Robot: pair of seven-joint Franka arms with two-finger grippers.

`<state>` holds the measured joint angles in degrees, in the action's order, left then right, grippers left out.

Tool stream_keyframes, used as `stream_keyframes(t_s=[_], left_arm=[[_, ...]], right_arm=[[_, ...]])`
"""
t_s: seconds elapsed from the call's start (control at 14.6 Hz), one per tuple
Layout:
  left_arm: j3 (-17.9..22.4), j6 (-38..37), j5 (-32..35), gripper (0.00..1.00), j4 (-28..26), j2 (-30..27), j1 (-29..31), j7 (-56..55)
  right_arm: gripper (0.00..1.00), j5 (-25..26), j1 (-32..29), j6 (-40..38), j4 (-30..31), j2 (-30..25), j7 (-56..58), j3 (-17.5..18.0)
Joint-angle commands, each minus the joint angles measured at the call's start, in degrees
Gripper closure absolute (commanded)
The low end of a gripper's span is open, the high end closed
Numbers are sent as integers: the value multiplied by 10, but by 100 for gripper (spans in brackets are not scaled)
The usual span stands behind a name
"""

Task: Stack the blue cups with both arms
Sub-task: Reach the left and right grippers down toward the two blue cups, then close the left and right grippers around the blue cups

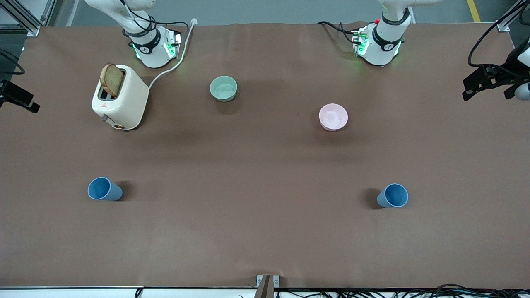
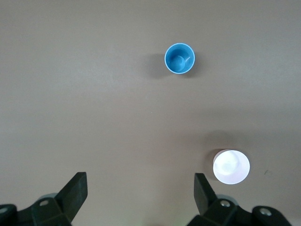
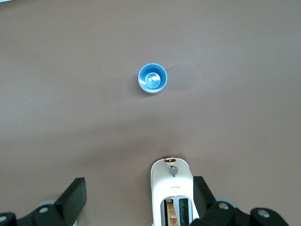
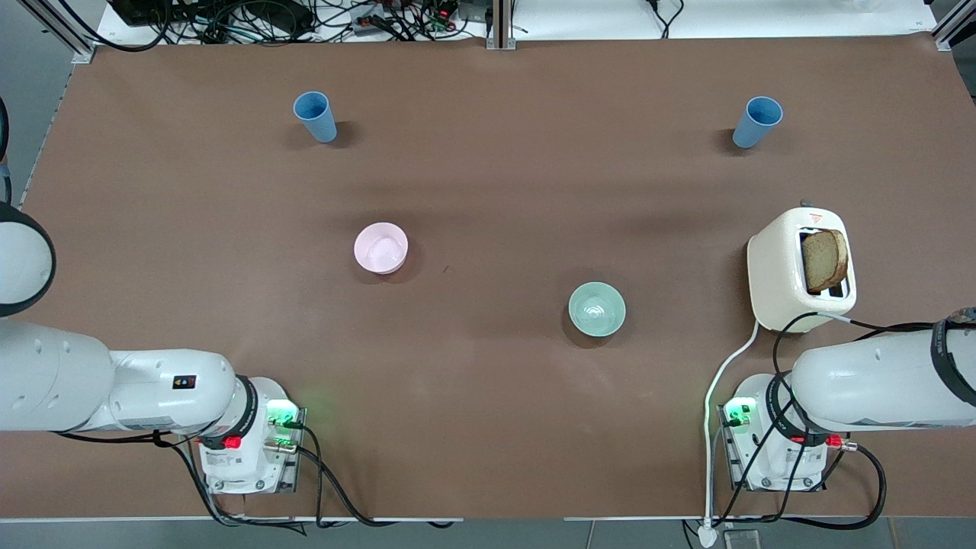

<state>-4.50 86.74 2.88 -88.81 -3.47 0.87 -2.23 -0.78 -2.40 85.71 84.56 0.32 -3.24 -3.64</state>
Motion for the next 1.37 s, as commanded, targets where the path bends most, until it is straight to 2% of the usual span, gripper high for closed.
stream_keyframes(t_s=[0.0,0.14,0.34,0.48,0.82,1.03,1.1,1.17,1.3], left_arm=[[1,-5,0,0,8,2,-5,9],[1,-5,-1,0,17,12,-3,9],[2,7,-2,0,58,94,-2,8],[2,91,0,0,51,140,1,1],[3,228,0,0,35,265,-3,-5],[3,302,-1,0,36,335,-6,-36],[2,319,-1,4,36,355,-7,-40],[2,329,-2,13,36,375,-8,-41],[2,340,-5,24,36,398,-9,-41]], right_arm=[[0,-1,1,2,13,-13,-4,0],[0,-1,1,2,13,-13,-5,0],[0,-1,2,-5,14,-6,-2,0],[0,-1,-6,7,11,27,-1,-1],[0,-6,-21,148,18,158,85,-4],[0,-6,-25,254,66,215,119,-5],[0,-6,-30,306,93,220,139,-4],[0,-6,-31,339,114,226,154,-5],[0,-6,-34,380,136,240,170,-4]])
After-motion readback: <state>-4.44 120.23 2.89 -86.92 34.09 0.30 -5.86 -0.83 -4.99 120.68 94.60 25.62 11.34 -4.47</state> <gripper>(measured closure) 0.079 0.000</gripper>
